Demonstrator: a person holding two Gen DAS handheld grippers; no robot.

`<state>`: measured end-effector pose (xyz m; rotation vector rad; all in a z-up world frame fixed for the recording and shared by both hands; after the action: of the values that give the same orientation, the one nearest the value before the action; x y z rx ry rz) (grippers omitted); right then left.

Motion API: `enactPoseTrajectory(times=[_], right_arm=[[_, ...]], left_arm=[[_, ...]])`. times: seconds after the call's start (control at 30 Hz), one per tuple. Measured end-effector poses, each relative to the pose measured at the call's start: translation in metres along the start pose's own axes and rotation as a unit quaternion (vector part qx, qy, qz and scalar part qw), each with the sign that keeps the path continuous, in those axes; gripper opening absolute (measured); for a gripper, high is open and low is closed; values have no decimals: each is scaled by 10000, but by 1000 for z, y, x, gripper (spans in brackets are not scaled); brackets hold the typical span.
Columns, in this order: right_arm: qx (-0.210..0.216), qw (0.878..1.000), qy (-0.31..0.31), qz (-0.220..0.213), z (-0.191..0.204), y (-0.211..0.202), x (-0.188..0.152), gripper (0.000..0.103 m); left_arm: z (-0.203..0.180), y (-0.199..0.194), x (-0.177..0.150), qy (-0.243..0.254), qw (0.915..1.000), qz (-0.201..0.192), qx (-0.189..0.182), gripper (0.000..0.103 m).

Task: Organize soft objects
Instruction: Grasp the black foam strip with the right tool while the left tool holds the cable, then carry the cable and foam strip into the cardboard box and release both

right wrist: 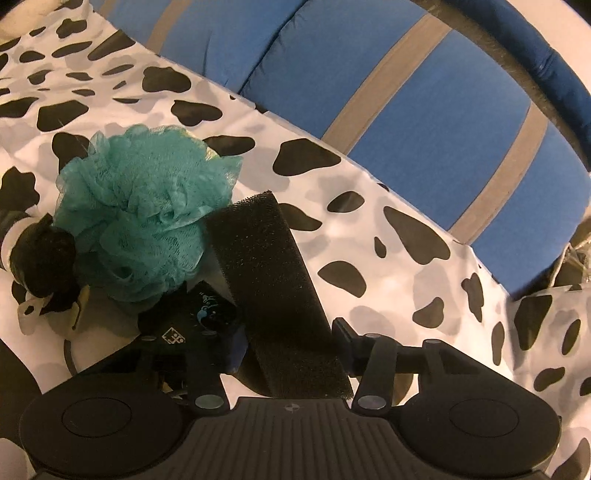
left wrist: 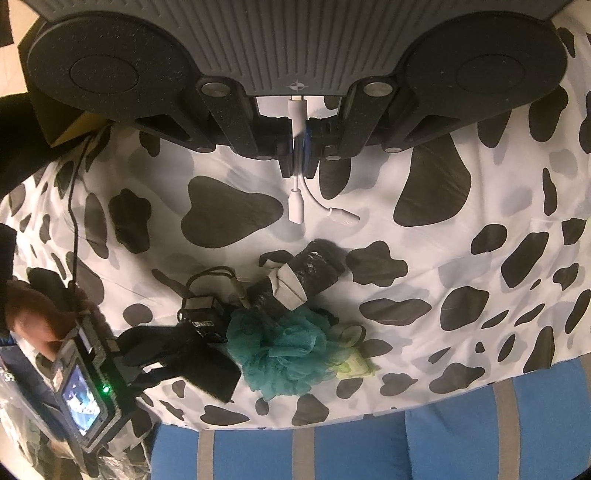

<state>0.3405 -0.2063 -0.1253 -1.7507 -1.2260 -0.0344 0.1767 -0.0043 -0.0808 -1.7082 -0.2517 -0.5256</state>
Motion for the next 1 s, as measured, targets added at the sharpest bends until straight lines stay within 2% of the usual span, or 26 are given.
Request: enactPoseTrajectory(times=[0.23,0.37,0.63,1.0], right_arm=[[-119,9967,733,323,-36,-7,-13,47],[-48,9913,1231,459,-54,-17,-24,45],[568,9707,2238,664,-64,-47,-50,44],[1283,9472,2877,592,-52,-88,-73,44]], left_arm=[[-1,1,-1,26,10000,6,22,6],[-1,1,0,4,10000,-2,46,6],[-5,1,-1,6,10000,1,49,6],[0,5,-3,-261,9996,57,96,6]])
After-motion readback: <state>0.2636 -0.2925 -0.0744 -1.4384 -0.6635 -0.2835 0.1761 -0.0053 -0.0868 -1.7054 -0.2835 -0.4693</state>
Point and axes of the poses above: each gripper's, at about its wrist camera, not at the fingertips, and y roughly the way its jaws point, z to its left, x to its top, the point moved 7 cm from there along y, roughly the way its jaws point, and after that the axes turned 12 degrees about -y, right-handed, at the moved point
